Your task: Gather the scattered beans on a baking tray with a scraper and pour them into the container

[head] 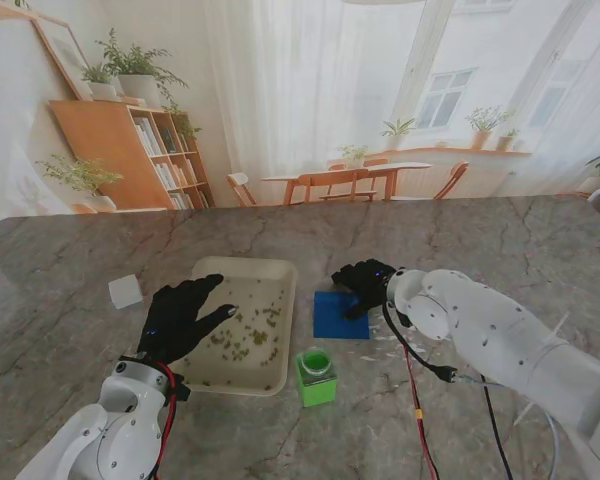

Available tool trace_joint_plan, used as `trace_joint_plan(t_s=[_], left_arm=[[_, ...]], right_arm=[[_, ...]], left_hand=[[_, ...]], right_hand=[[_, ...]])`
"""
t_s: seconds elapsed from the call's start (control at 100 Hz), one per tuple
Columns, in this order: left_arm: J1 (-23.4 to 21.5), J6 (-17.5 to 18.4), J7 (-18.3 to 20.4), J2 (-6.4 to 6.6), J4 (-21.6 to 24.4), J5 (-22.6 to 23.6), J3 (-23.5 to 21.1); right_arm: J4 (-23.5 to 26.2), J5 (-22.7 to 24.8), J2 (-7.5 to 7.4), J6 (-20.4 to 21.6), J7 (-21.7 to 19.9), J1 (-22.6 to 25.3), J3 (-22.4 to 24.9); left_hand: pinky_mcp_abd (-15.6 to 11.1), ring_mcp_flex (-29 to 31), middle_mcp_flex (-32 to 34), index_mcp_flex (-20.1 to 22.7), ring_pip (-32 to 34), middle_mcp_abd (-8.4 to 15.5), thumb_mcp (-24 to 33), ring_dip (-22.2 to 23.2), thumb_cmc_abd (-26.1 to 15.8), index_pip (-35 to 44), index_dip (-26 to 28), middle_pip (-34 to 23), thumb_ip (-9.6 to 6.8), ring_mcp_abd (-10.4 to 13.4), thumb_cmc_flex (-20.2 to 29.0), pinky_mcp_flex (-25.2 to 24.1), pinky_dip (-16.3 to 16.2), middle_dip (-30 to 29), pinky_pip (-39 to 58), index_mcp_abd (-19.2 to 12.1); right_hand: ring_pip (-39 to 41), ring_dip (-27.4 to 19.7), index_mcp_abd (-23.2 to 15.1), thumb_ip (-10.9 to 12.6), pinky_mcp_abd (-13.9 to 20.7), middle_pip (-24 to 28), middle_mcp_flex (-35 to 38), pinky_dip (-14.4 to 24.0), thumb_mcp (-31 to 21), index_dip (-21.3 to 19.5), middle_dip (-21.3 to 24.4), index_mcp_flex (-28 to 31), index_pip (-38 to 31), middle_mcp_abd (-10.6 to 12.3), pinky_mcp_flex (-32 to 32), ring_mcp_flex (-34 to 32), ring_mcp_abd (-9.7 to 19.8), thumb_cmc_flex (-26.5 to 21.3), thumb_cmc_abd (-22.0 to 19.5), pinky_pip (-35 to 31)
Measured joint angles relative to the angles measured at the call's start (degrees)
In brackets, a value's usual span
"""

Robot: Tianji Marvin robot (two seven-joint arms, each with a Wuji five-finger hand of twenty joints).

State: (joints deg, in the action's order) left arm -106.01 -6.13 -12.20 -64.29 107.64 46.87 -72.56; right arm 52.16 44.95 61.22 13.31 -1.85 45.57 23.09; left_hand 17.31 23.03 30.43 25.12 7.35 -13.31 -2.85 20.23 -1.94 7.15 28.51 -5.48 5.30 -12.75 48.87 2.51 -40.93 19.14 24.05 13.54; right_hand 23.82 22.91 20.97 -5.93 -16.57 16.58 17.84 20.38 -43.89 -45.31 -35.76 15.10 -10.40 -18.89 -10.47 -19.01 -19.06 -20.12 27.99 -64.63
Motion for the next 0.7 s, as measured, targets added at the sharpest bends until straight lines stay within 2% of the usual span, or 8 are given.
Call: trace_joint_plan(t_s=[0.27,0.35,0.38,0.41,0.48,0.54,0.61,0.7], left_arm=[[0.0,-0.1,-0.1,0.01,0.0,0.0,0.0],[-0.1,-0.1,-0.2,0.01,0.0,0.1,0.0],[-0.1,-0.1,-0.2,0.01,0.0,0.1,0.0],[-0.1,-0.1,-0.2,0.01,0.0,0.2,0.0],[-0.1,-0.1,-0.2,0.01,0.0,0.2,-0.1],[-0.1,-0.1,-0.2,0.01,0.0,0.2,-0.1],[-0.1,-0.2,-0.2,0.01,0.0,0.2,-0.1],[-0.1,-0.2,-0.2,0.01,0.0,0.2,-0.1]], right_arm=[[-1.9,-1.2,0.86,0.2,2.9,-1.3,-1.6],[-2.3,-1.6,1.04,0.1,3.0,-1.8,-2.4],[-2.5,-1.6,1.12,0.1,3.1,-2.1,-2.7],[-2.8,-1.7,1.21,0.1,3.2,-2.3,-2.9],[-3.8,-2.0,1.55,0.2,3.9,-2.6,-3.3],[-4.9,-2.3,1.94,0.4,5.1,-2.9,-3.9],[-6.4,-2.7,2.42,0.6,6.9,-3.7,-5.4],[-9.2,-4.4,3.56,1.2,8.4,-5.5,-8.3]], left_hand=[[0.0,0.0,0.0,0.0,0.0,0.0,0.0,0.0,0.0,0.0,0.0,0.0,0.0,0.0,0.0,0.0,0.0,0.0,0.0,0.0],[0.0,0.0,0.0,0.0,0.0,0.0,0.0,0.0,0.0,0.0,0.0,0.0,0.0,0.0,0.0,0.0,0.0,0.0,0.0,0.0],[0.0,0.0,0.0,0.0,0.0,0.0,0.0,0.0,0.0,0.0,0.0,0.0,0.0,0.0,0.0,0.0,0.0,0.0,0.0,0.0],[0.0,0.0,0.0,0.0,0.0,0.0,0.0,0.0,0.0,0.0,0.0,0.0,0.0,0.0,0.0,0.0,0.0,0.0,0.0,0.0],[0.0,0.0,0.0,0.0,0.0,0.0,0.0,0.0,0.0,0.0,0.0,0.0,0.0,0.0,0.0,0.0,0.0,0.0,0.0,0.0],[0.0,0.0,0.0,0.0,0.0,0.0,0.0,0.0,0.0,0.0,0.0,0.0,0.0,0.0,0.0,0.0,0.0,0.0,0.0,0.0],[0.0,0.0,0.0,0.0,0.0,0.0,0.0,0.0,0.0,0.0,0.0,0.0,0.0,0.0,0.0,0.0,0.0,0.0,0.0,0.0],[0.0,0.0,0.0,0.0,0.0,0.0,0.0,0.0,0.0,0.0,0.0,0.0,0.0,0.0,0.0,0.0,0.0,0.0,0.0,0.0]], right_hand=[[7.3,1.6,-0.4,-0.2,-0.8,14.0,8.8,1.6,-6.1,-6.7,-3.6,8.0,-8.7,-0.5,-9.8,-10.5,0.0,-3.5,5.4,-3.2],[8.9,1.7,-1.6,-0.2,-1.1,18.8,11.8,1.6,-6.7,-10.0,-5.3,8.9,-15.5,-0.3,-11.4,-12.9,0.1,-4.7,5.8,-3.5],[10.3,2.0,-2.8,-0.2,-1.1,22.6,14.2,1.6,-6.7,-11.4,-6.0,9.6,-19.2,0.7,-11.9,-13.7,0.2,-4.9,5.9,-3.6],[11.4,2.3,-4.7,-0.2,-1.1,27.5,18.6,1.6,-6.7,-11.8,-6.6,9.9,-23.3,4.0,-13.0,-14.1,0.4,-5.0,6.0,-3.7],[13.0,2.7,-7.9,-1.1,-1.1,30.2,23.4,1.6,-6.7,-11.0,-6.5,11.4,-29.6,8.9,-14.5,-14.7,0.4,-4.4,7.0,-4.1],[14.2,2.7,-11.2,-6.6,-0.5,30.6,27.3,1.6,-6.5,-3.5,-5.6,12.3,-37.4,13.2,-17.0,-16.0,1.5,-4.2,8.8,-4.4],[15.2,2.8,-14.1,-10.6,-0.3,30.8,29.7,0.8,-6.5,2.5,-4.2,12.5,-42.9,15.7,-18.7,-17.8,2.8,-3.7,9.9,-4.7],[18.5,3.6,-19.3,-13.0,0.2,30.9,32.1,0.7,-5.1,7.4,-3.2,13.2,-48.0,18.9,-20.1,-18.7,4.9,-2.9,11.7,-4.7]])
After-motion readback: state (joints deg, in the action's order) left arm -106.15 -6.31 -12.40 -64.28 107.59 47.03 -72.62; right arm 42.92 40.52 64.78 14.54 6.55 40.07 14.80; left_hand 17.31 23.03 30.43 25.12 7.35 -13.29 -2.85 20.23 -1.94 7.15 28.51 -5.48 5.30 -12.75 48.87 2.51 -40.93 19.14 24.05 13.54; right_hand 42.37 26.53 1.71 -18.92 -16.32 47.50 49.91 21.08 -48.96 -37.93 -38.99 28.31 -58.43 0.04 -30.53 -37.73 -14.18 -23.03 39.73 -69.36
